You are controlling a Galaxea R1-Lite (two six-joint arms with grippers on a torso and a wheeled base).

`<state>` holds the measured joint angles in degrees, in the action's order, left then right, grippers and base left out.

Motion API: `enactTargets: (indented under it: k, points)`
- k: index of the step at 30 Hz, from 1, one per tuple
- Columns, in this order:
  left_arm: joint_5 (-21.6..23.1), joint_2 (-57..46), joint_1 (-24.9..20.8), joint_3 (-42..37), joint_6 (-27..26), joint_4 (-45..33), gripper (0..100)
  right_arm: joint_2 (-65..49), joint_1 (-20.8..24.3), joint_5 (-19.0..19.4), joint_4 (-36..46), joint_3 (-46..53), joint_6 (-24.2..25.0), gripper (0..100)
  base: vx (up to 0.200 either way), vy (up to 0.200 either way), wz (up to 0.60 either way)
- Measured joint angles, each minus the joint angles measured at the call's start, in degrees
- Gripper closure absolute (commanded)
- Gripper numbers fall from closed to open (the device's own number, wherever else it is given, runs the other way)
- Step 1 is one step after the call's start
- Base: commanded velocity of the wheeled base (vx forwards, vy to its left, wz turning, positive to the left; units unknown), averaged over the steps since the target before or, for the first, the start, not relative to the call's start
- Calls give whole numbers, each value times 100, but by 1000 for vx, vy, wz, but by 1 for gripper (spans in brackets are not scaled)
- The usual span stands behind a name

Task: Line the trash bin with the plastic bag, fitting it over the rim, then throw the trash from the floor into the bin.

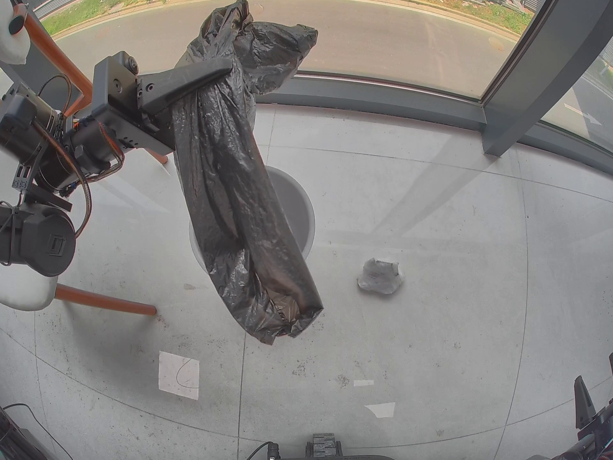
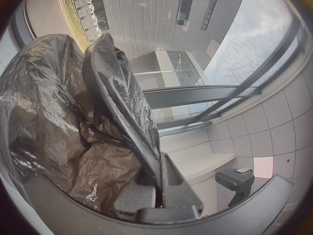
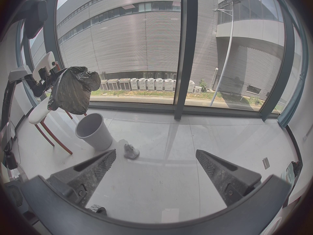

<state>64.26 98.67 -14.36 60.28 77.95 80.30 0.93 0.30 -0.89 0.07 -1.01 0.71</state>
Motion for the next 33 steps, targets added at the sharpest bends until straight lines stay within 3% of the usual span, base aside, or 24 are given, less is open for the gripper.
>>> enactTargets:
  k: [8, 19, 26, 33]
  points:
    - [-2, -16, -27, -767, -35, 77, 100, 0, 2, 0, 0, 0, 2, 0, 0, 0, 0]
    - [263, 9, -30, -2208, -130, 863, 100, 0, 0, 0, 2, 0, 0, 0, 0, 0, 0]
    - [285, 288, -30, -2360, -599, 868, 100, 0, 2, 0, 2, 0, 0, 0, 0, 0, 0]
    - [296, 697, -20, -2065, -690, 868, 100, 0, 2, 0, 2, 0, 0, 0, 0, 0, 0]
